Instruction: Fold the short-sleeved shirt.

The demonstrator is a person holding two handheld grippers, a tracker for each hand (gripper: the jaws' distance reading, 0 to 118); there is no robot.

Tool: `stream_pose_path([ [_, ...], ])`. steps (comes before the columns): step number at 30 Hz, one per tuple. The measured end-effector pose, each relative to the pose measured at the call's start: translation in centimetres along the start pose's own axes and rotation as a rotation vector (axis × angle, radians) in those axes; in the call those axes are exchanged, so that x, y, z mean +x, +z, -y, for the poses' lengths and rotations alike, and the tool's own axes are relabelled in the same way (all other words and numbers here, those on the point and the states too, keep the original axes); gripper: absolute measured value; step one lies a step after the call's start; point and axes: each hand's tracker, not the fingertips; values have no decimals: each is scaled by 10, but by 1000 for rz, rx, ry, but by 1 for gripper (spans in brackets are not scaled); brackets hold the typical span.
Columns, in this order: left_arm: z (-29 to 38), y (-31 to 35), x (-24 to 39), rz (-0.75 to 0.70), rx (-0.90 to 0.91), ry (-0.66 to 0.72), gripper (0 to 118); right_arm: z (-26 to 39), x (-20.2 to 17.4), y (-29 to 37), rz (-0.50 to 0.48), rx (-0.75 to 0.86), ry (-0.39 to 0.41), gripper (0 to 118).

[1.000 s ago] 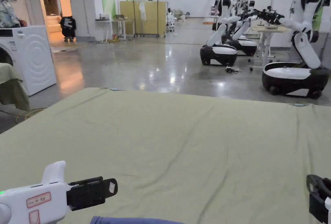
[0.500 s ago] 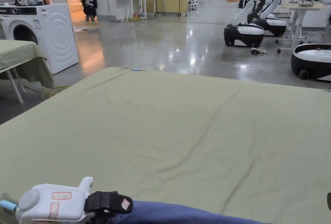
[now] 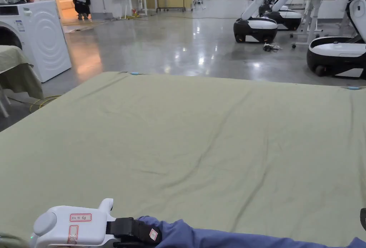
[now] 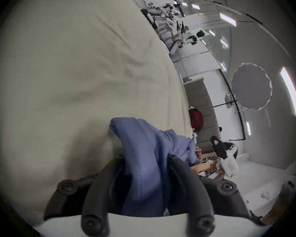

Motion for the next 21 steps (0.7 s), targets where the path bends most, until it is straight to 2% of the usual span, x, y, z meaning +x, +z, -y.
stream_pose_path([
  [6,-12,-34,83,186,-36,-106,29,5,25,14,39,17,-52,4],
  [8,-14,-64,108,202,-73,-153,29,6,33,19,39,25,-78,4],
  [12,-6,-150,131,155,-190,-154,30,13,44,29,60,35,-103,4],
  [13,-2,-171,133,136,-225,-136,35,15,48,31,64,32,-109,4],
  [15,8,-204,136,104,-281,-75,82,20,55,37,81,26,-123,4],
  [16,12,-219,137,125,-319,-55,94,22,59,40,82,28,-128,4],
  [18,23,-233,150,223,-343,-75,96,27,66,45,97,28,-141,4],
  [21,30,-241,175,216,-410,-185,96,30,74,47,115,28,-158,4],
])
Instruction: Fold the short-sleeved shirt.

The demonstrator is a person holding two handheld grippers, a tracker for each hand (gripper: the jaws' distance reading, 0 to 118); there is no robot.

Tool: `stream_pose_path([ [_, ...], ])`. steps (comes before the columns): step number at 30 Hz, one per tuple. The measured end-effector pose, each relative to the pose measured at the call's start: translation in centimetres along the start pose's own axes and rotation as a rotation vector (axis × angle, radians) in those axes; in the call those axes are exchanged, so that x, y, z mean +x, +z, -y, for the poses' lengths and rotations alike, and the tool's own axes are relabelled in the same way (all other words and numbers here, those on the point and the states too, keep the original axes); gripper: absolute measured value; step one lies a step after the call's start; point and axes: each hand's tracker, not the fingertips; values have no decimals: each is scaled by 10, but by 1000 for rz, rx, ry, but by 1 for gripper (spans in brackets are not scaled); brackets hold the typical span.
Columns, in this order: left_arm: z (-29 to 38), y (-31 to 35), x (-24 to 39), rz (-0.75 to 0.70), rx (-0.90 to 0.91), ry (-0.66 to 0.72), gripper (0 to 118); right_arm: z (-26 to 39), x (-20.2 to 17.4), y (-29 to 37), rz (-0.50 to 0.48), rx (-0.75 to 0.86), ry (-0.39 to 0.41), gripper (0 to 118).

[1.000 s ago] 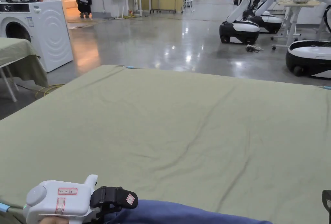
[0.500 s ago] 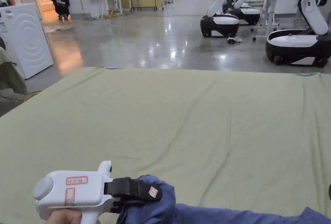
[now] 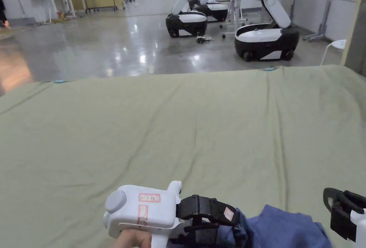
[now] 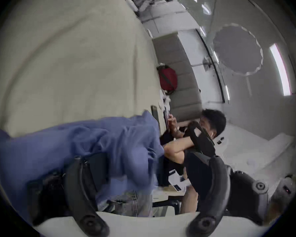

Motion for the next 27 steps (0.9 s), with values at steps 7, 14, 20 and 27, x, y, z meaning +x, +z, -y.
stream_pose_path([
  [7,8,13,12,174,121,-24,97,-1,-3,-2,-22,5,0,4],
  [14,12,-30,-28,-87,80,17,10,1,-11,-7,-50,-8,9,4],
  [20,13,-69,-38,-158,138,83,0,0,-12,-4,-43,-18,26,4],
  [27,19,-23,-9,-89,121,-5,0,-8,-19,0,-61,-10,33,4],
])
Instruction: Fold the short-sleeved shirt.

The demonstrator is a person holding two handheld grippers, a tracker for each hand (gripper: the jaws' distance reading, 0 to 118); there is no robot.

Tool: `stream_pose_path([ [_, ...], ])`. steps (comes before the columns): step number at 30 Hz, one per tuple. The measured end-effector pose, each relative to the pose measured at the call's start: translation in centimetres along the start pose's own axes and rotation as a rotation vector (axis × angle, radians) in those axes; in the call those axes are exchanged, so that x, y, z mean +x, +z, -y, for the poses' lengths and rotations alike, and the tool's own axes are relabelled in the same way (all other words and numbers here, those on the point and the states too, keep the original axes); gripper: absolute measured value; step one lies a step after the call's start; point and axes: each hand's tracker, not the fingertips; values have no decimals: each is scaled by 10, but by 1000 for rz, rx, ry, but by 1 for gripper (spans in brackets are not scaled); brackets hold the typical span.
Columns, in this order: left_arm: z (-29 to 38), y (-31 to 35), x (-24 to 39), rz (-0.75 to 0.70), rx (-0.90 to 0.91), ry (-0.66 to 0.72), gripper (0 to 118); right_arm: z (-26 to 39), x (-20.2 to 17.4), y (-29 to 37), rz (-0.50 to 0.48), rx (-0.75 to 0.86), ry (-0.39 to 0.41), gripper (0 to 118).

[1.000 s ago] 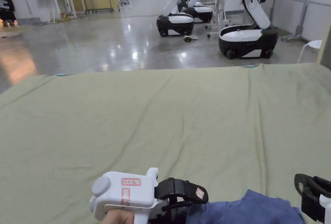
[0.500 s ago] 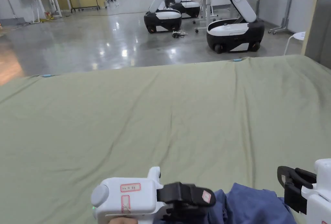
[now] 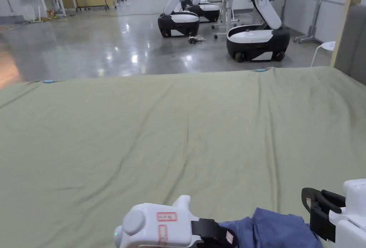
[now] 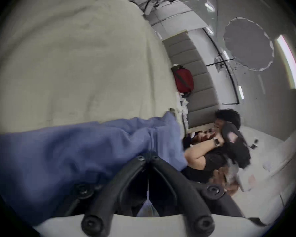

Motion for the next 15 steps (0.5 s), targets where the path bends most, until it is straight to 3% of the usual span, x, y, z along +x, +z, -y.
stream_pose_path([
  [4,17,90,-1,158,74,-44,5,-5,-2,0,-2,11,4,4],
  [5,20,107,-6,169,79,-41,8,-6,-3,-1,-8,9,-2,4],
  [6,23,127,-15,162,73,-27,20,-7,-4,-3,-19,11,-8,4],
  [7,26,144,-24,144,81,3,40,-6,-7,-4,-26,12,-9,4],
  [8,27,153,-34,125,93,29,88,-6,-9,-5,-28,11,-8,4],
  [9,30,164,-43,73,103,58,116,-6,-12,-6,-35,10,-5,4],
  [10,33,173,-50,25,226,97,118,-5,-15,-8,-42,5,-1,4],
  [15,25,161,-83,19,99,195,118,-3,-20,-12,-61,-20,13,4],
])
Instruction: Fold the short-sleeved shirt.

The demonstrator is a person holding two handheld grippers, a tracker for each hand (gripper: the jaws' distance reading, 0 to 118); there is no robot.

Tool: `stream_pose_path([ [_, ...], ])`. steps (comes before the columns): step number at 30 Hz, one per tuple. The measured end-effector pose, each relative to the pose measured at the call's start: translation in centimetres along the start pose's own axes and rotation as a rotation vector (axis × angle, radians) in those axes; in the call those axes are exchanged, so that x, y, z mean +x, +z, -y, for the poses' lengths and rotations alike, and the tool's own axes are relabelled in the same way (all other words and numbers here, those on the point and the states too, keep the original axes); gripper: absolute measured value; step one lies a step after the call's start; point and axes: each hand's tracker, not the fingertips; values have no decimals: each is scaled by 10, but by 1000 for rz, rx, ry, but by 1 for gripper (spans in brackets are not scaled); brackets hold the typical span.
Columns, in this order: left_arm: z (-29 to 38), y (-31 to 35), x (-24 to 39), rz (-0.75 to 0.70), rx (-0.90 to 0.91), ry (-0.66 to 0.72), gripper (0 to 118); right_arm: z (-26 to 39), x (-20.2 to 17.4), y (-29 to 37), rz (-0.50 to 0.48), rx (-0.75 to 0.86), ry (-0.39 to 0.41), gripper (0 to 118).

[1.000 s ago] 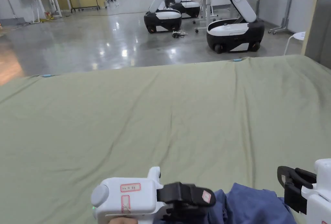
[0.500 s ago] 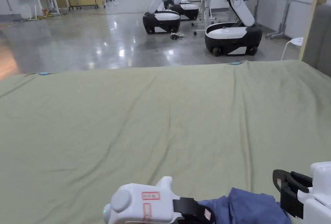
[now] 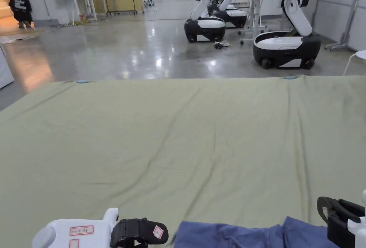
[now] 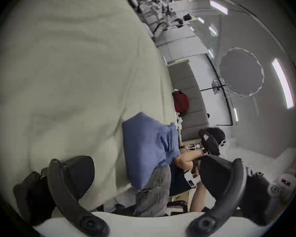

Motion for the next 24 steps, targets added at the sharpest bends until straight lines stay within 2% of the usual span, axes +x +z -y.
stream_pose_path([
  [2,-5,-20,-6,56,-82,36,118,0,-1,1,7,-5,14,4],
  [4,-10,-48,1,132,-146,4,118,0,1,2,19,-12,16,4],
  [7,-16,-92,9,168,-245,10,118,1,8,6,31,-14,2,4],
  [11,-20,-119,16,137,-179,-11,118,3,16,11,61,-20,4,4],
  [12,-20,-120,17,136,-162,-14,115,4,18,13,66,-24,0,4],
  [13,-19,-120,17,111,-149,-16,100,4,20,13,70,-28,-5,4],
  [14,-18,-118,18,84,-137,-23,47,5,22,13,74,-30,-7,4],
  [15,-17,-113,18,28,-95,-45,18,5,23,13,79,-33,-8,4],
  [17,-9,-112,15,-91,-109,-7,19,6,23,12,86,-39,-8,4],
  [18,-9,-112,7,-4,-145,76,19,5,23,12,87,-40,-9,4],
  [19,-7,-109,4,74,-141,89,19,6,23,12,86,-40,-12,4],
  [24,-8,-86,7,137,-93,67,19,2,18,18,86,-47,2,4],
])
